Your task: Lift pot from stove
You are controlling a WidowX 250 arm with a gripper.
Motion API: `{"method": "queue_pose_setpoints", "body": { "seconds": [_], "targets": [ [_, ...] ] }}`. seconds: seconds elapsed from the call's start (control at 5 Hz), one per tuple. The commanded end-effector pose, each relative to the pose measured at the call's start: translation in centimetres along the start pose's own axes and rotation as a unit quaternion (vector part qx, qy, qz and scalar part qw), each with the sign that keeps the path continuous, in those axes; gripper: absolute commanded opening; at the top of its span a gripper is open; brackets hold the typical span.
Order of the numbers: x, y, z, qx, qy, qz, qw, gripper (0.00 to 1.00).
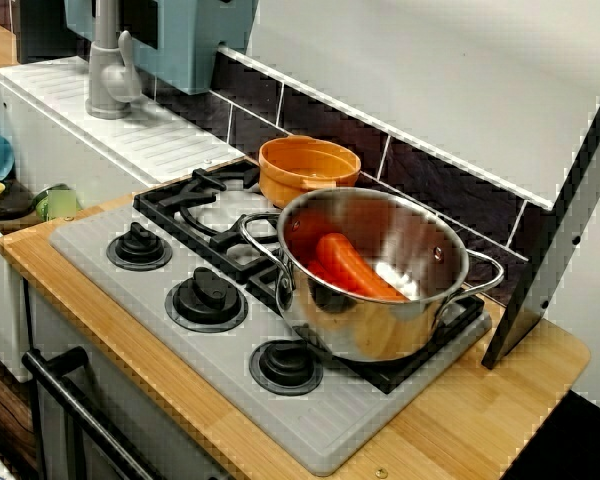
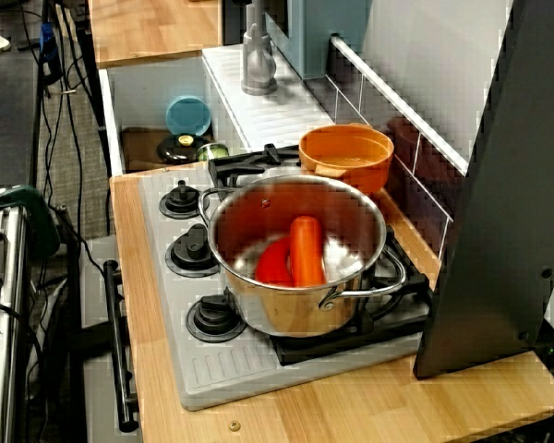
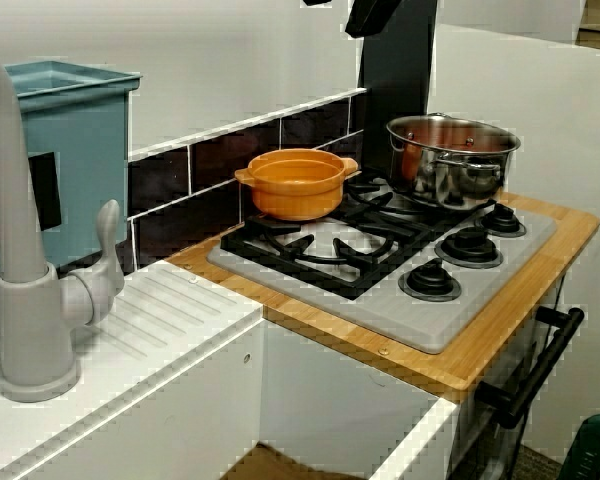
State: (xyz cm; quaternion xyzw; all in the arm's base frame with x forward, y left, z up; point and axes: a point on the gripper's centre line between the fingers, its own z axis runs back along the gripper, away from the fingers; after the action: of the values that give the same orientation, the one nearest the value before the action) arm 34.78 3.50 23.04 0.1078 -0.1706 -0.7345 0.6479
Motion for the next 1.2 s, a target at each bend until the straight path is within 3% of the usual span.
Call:
{"method": "queue_pose_setpoints", "body": {
  "seconds": [0.0,0.4,1.0],
  "targets": [
    [0.0,0.0,0.0,0.0,0.0,0.0,1.0,1.0],
    [0.2,-1.5,-3.2,0.034,0.029,-0.027,0.9986,1.0],
    [2.1,-1.2,-7.2,0.049,0.025,-0.064,0.9964,1.0]
  ]
}}
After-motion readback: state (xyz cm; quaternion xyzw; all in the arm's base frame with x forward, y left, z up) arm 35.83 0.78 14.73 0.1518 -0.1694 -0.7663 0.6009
